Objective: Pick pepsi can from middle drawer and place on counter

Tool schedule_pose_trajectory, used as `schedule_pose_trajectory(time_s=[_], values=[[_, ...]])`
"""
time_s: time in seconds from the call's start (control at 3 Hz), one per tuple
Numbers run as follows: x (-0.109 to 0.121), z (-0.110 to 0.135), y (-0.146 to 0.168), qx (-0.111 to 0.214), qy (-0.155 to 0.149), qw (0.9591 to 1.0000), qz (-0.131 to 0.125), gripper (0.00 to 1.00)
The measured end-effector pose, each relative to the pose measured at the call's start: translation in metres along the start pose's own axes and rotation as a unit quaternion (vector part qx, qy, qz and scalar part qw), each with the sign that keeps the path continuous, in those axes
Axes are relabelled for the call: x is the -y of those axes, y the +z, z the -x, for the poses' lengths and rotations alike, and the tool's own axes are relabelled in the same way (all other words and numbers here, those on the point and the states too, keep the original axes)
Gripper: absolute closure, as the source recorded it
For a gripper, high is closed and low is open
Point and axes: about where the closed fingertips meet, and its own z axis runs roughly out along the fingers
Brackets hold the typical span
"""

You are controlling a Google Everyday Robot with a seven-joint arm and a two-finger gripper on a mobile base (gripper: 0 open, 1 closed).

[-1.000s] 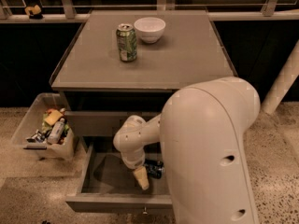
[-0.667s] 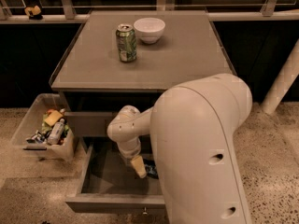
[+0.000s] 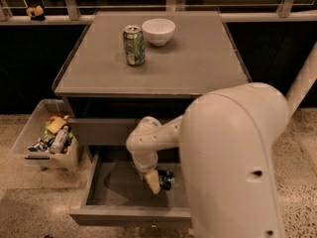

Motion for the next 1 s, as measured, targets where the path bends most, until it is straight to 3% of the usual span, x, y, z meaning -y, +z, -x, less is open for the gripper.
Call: schedule_pose_trajectory(time_s=[0.33,0.67,1.0], values=[[-0.053,-0.016,0.003,0.045,-0.025,0.9976,-0.047,0.0],[-0.063,-0.043,0.0,0.055,-0.02,0.9947,-0.084,0.0],[-0.063,-0.043,0.0,0.055,-0.02,0.9947,-0.084,0.0]])
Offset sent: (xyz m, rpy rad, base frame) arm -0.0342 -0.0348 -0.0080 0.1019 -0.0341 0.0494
